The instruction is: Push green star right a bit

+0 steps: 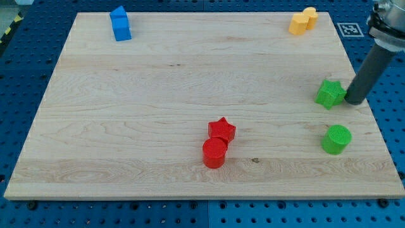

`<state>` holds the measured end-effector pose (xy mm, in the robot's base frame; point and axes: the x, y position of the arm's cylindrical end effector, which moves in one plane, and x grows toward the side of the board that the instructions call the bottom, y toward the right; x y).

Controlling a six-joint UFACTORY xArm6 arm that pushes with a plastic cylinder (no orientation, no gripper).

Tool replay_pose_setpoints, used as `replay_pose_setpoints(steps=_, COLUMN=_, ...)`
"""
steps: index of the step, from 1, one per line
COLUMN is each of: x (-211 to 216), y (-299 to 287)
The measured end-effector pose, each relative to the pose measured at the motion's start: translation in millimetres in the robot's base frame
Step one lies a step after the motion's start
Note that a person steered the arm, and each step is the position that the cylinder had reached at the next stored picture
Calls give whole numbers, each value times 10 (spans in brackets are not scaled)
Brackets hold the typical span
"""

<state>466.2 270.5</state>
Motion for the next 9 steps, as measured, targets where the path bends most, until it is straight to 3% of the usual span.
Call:
replay_pose_setpoints(steps=1, x=153, y=11)
replay_pose_setpoints(steps=3, x=-177, y=-557)
replay_pose_setpoints(steps=5, x=-15, y=-639)
replay_pose_setpoints(steps=7, x=-308, y=-1172)
replay_pose_setpoints(steps=9, x=-309, y=-969)
